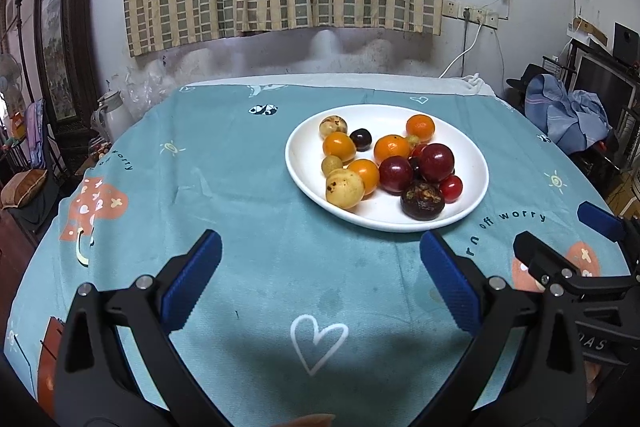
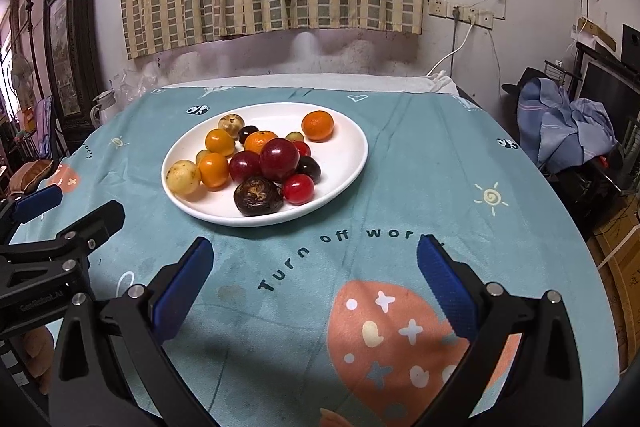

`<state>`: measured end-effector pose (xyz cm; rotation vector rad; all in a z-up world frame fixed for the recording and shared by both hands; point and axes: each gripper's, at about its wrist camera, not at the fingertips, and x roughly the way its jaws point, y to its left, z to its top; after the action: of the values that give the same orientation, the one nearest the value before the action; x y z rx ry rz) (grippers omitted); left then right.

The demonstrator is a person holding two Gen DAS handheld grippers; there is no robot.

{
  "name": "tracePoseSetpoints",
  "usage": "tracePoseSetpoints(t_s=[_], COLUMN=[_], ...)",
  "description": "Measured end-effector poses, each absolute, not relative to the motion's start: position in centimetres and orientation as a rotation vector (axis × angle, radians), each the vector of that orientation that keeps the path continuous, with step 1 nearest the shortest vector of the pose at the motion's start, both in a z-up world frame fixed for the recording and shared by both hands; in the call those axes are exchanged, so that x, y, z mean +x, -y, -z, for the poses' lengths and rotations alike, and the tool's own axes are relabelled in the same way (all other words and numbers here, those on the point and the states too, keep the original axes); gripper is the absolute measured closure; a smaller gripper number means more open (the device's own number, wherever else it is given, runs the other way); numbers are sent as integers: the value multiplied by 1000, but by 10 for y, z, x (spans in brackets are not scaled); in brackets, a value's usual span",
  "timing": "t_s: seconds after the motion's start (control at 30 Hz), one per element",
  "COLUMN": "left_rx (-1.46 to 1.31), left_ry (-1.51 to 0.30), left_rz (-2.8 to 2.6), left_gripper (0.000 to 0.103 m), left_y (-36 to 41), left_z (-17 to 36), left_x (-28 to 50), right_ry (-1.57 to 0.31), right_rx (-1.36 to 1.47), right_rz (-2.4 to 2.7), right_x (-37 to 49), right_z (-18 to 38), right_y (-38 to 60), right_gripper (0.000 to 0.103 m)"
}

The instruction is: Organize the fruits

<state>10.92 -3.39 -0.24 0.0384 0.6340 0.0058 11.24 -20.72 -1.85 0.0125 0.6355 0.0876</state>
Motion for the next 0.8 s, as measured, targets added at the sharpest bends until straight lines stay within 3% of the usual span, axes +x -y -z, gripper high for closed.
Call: tracePoseSetpoints(t_s=[0.8], left_rx=[54], left_ry=[-640], left_rz=[5], left_gripper=[2], left_y=[37], left_z=[6], left_x=[110], right_ry=[-636], right_rx=[15], right_rz=[-86], right_x=[110], right_z=[17], right_y=[208], right_gripper=[1])
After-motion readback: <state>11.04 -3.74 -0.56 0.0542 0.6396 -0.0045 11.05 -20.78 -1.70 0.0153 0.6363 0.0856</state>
